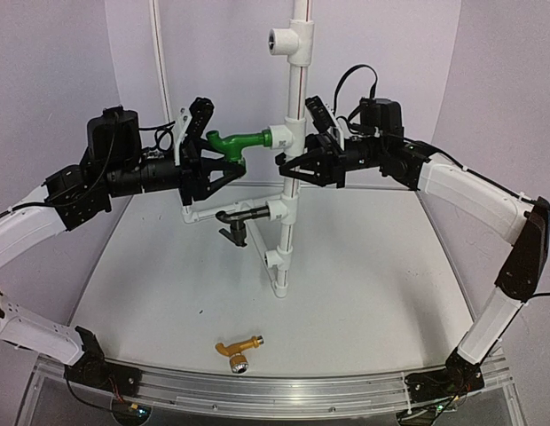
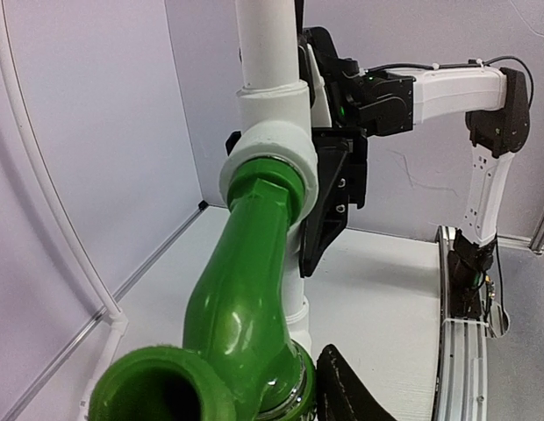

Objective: Install the water faucets

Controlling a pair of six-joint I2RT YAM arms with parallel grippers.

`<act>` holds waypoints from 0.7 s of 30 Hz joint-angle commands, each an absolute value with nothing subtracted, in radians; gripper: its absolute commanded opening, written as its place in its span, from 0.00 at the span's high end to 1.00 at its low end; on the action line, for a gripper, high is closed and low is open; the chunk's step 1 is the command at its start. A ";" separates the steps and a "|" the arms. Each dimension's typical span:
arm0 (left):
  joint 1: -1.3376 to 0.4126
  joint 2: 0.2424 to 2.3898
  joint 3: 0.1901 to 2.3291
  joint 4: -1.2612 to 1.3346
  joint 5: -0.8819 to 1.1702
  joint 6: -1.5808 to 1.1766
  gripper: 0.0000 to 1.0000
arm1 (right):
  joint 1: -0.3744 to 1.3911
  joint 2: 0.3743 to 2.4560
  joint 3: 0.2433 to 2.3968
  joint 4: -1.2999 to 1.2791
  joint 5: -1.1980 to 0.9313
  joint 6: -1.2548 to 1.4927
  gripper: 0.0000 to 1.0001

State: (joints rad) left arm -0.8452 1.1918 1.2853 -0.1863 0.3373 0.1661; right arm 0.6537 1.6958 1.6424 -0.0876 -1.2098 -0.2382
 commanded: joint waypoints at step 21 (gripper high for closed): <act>-0.818 0.945 1.191 -0.192 0.257 -0.067 0.00 | 0.636 1.680 1.636 -0.259 -1.199 -0.075 0.41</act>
